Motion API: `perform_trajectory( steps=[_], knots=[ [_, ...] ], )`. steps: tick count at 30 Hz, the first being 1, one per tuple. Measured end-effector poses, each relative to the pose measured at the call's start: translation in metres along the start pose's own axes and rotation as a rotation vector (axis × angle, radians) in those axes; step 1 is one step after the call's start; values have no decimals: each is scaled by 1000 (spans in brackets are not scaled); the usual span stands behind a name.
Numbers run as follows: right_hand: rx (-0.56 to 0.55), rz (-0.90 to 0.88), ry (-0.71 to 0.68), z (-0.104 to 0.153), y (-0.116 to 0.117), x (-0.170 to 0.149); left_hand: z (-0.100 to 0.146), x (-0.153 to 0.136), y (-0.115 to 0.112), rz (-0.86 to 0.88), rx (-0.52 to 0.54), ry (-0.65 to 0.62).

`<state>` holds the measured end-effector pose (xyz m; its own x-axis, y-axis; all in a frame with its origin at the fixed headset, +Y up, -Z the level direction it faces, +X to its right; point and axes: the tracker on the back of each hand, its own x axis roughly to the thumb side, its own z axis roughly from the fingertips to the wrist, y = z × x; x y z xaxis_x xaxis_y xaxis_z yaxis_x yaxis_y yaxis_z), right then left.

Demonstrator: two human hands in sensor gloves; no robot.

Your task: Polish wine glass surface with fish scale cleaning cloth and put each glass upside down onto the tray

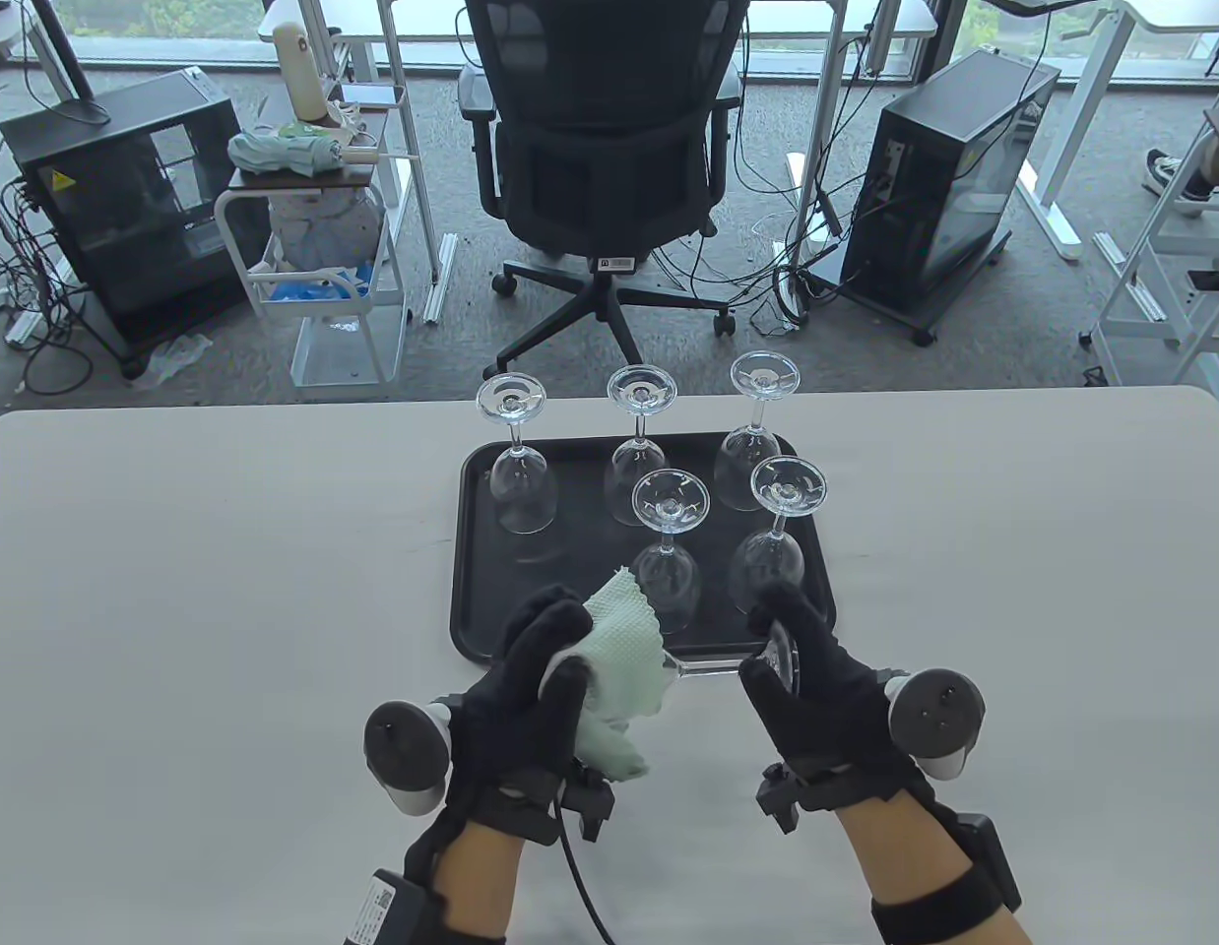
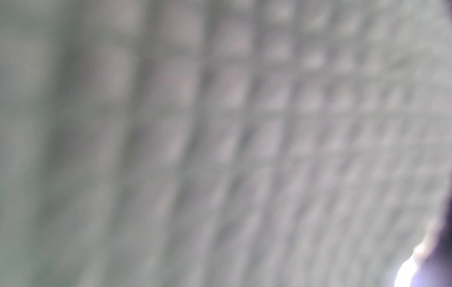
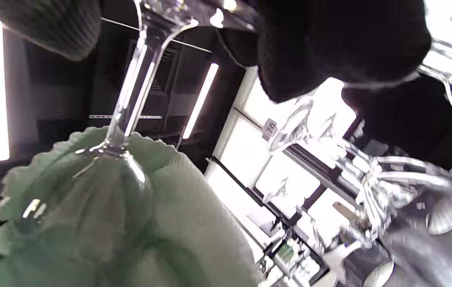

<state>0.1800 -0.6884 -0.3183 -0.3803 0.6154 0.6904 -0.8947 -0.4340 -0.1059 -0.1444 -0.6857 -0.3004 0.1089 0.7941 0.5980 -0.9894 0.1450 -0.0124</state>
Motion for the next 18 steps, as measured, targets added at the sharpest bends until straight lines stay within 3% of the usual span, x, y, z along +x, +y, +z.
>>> perform_trajectory(
  steps=[3,6,10,12,15,18],
  knots=[
    [4,182,-217,3,-3,8,0,-9,0,89,-8,102],
    [-28,262,-260,4,-5,12,1,-11,-2,120,-27,125],
    [21,-55,94,-1,-3,-1,1,-6,-5,54,-14,38],
    [76,-125,164,-1,-1,-3,1,-2,-4,-3,5,-13],
    [48,-20,54,-1,-1,-1,1,-3,-2,3,-5,9],
    [26,164,-175,2,-3,9,1,-9,0,91,-20,118]
  ],
)
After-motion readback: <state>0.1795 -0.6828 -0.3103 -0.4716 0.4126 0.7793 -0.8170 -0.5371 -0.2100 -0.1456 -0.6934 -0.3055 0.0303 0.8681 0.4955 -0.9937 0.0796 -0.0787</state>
